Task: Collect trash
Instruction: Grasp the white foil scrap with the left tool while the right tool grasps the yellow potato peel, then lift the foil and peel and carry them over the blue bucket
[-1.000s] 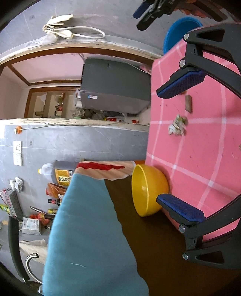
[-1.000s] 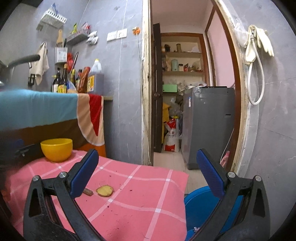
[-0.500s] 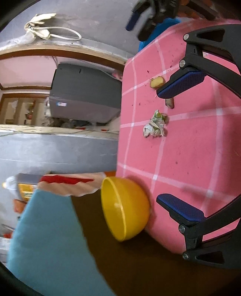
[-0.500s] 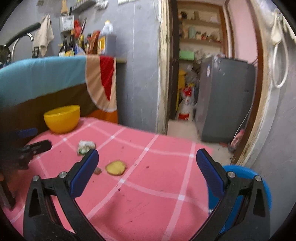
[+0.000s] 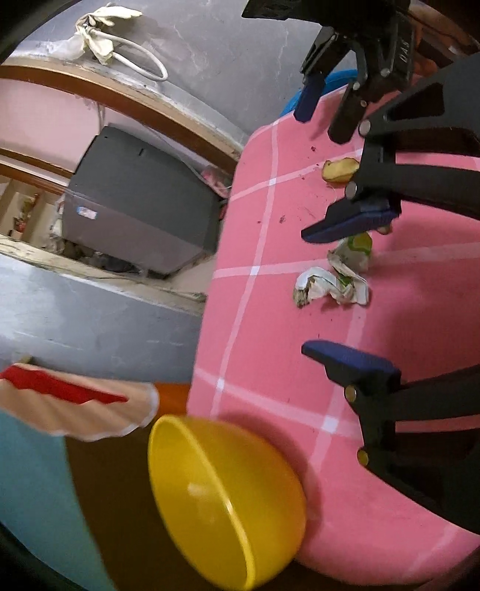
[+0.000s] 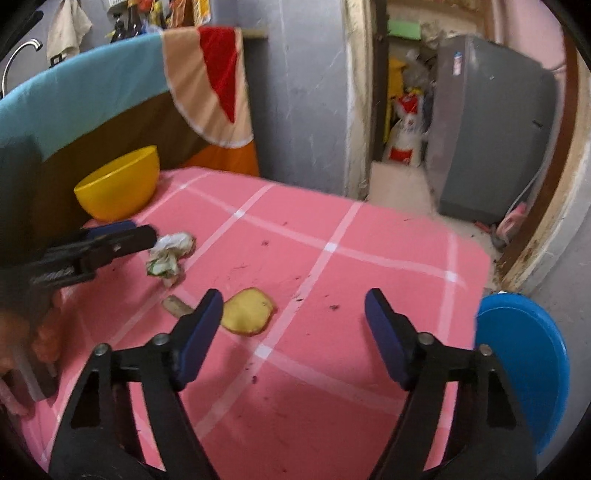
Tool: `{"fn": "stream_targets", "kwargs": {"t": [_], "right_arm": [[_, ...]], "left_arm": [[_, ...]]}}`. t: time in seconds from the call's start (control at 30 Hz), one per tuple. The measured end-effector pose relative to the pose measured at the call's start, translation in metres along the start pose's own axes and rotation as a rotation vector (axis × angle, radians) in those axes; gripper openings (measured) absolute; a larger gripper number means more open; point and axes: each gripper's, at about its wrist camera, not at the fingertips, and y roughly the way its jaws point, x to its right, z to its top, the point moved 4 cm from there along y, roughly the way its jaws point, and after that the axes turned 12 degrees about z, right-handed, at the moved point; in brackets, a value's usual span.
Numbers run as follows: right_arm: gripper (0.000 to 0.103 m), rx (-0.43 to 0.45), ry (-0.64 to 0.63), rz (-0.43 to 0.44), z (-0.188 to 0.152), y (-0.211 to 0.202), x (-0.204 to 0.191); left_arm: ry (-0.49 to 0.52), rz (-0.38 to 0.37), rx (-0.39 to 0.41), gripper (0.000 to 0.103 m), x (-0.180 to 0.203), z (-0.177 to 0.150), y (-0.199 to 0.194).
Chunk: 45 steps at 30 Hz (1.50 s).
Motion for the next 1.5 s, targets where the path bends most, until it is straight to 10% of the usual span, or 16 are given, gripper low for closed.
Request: {"fn": "stream_targets", "kwargs": {"t": [0.43, 0.6, 1.0, 1.5], "right_arm": [[0.058, -0.157, -0.011, 0.112, -0.006, 0.031, -0.008], [0.027, -0.154, -0.020, 0.134, -0.008, 0.029, -0.011], [0.018, -0.059, -0.013, 0.155, -0.014, 0.011, -0.013], [0.018, 0.188, -0.019, 0.093, -0.018, -0.043, -0.014]], "left_arm": [[0.044, -0.064, -0.033, 0.008, 0.001, -0.011, -0.011], [0.031, -0.063, -0.028, 0.005, 0.001, -0.021, -0.022], [-0.001, -0.068, 0.003, 0.003, 0.004, -0.033, -0.041], [0.082, -0.018, 0.239, 0.003, 0.047, -0.030, -0.077]]}}
